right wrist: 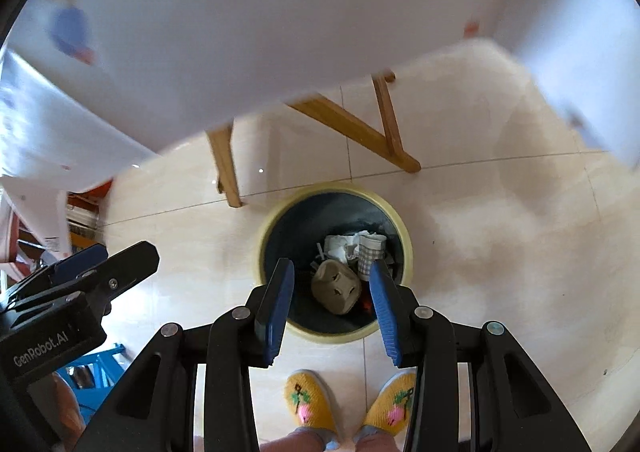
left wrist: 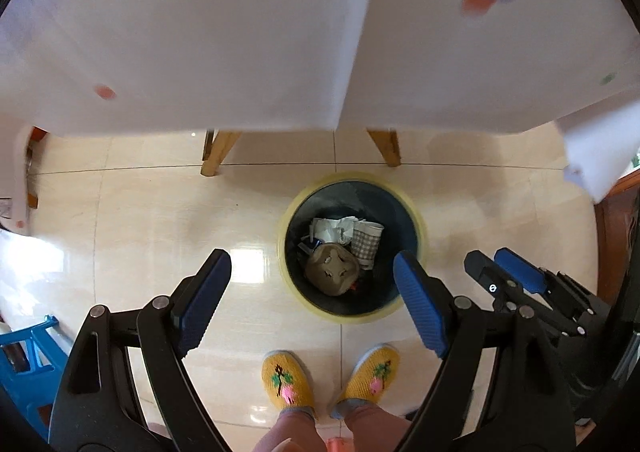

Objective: Collect trash
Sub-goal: 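Raise both open tools back toward the table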

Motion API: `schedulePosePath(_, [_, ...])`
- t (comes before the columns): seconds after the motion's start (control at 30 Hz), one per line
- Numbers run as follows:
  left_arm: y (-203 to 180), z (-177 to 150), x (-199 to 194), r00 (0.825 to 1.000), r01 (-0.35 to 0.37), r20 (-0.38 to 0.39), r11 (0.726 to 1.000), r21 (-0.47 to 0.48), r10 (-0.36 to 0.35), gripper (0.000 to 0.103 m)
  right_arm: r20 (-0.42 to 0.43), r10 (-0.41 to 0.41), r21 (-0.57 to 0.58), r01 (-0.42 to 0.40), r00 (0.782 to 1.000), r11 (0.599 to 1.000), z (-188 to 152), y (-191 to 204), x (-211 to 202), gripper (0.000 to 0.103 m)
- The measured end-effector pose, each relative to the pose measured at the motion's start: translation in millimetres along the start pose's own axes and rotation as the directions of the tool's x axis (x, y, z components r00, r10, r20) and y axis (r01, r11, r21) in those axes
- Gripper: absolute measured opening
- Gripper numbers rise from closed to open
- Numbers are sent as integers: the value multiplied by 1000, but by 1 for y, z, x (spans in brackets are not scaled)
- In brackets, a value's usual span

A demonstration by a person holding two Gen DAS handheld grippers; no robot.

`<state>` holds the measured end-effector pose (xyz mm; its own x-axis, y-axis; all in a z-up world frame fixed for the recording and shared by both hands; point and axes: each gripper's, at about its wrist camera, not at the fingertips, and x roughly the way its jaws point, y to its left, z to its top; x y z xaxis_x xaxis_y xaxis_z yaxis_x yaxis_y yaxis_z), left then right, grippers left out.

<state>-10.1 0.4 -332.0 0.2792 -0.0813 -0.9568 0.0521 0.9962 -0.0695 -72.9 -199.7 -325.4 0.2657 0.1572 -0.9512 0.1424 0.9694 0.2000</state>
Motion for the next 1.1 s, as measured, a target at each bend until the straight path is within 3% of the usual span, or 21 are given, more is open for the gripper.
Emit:
schedulePosePath(0.3, [-15,15,-132,999,-1,41,1000,20,1,81,10,46,-112,-45,999,993,17,41,-128,40])
schedulePosePath(0.53, [-25,21,-234,994,3,105,1000,21,-5,81,69,94,-225,-77,993,971,38,74,-235,41])
schedulePosePath(0.6, [-26,26,-262,991,0,136,1000,21,-3,81,101,110,-257,-81,989,963,44,81,-262,49])
schedulePosePath(0.67, [-26,32,-286,986,-4,166,1000,18,1,81,139,126,-285,-82,982,955,50,88,-289,52])
schedulePosePath(0.83, [-21,56,-356,956,-37,292,999,-3,37,81,233,159,-352,-69,959,933,67,100,-340,52])
schedulePosePath(1.1, [-4,102,-434,897,-4,442,999,-33,18,82,373,169,-423,5,912,906,109,129,-398,52])
